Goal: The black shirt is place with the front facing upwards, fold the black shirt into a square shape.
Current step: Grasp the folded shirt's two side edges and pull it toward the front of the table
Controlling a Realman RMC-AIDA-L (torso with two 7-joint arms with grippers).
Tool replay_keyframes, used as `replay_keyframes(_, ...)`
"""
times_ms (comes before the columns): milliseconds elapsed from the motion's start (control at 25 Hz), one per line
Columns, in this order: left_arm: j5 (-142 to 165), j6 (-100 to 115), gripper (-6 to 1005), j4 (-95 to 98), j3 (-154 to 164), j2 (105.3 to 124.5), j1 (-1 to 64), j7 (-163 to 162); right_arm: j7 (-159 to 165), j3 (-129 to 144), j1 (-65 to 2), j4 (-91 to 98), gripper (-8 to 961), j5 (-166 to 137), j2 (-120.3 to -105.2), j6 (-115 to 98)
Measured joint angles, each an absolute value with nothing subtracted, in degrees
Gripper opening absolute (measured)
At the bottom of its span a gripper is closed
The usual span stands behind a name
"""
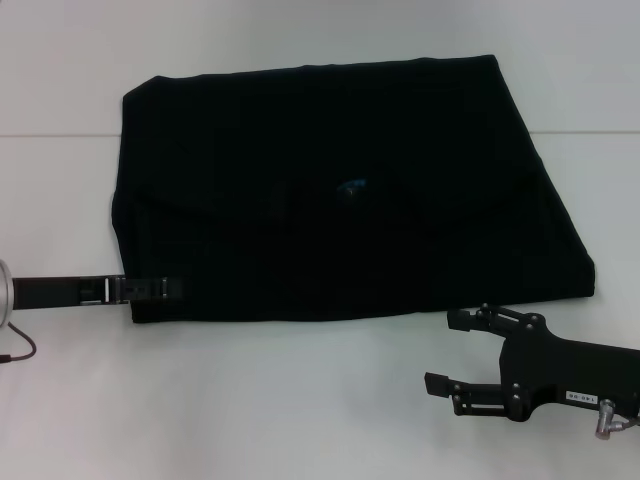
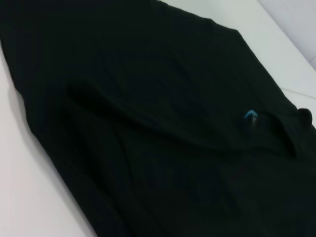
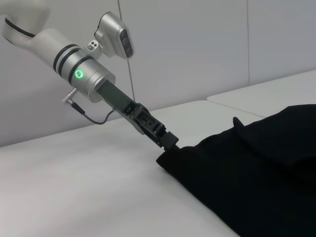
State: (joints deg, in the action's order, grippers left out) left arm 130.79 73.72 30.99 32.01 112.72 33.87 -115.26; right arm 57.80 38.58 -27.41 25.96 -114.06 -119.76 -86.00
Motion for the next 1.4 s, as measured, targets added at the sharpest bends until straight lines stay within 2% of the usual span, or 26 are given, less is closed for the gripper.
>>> replay_keyframes(400,130.78,76.68,844,31.05,33.53,112.86,34.17,-115.96,57.8,38.58,-27.35,25.93,926,-114.08,-119.79,-86.07)
replay_keyframes(640,131.22,75.73,739,31.43,34.67,112.86,34.09,-116.42,57.84,38.58,-27.17,25.92,926,-114.09,-119.79,-86.34)
replay_keyframes(840,132.26,74.42,499,31.46,35.29,113.18,34.48,-116.39,58.13,38.58,-27.23,25.93,925,-114.08,-119.79,-86.47)
replay_keyframes(1160,132.35,73.7,259,32.17,35.95,113.24,34.66,-116.6,58.62,38.47,-27.41,25.97,925,-114.08,-119.74,-86.5)
replay_keyframes(1400,132.37,73.59,37,32.2,36.01,113.28,34.64,-116.71,58.62,38.05,-27.52,26.19,925,-114.08,-119.7,-86.5)
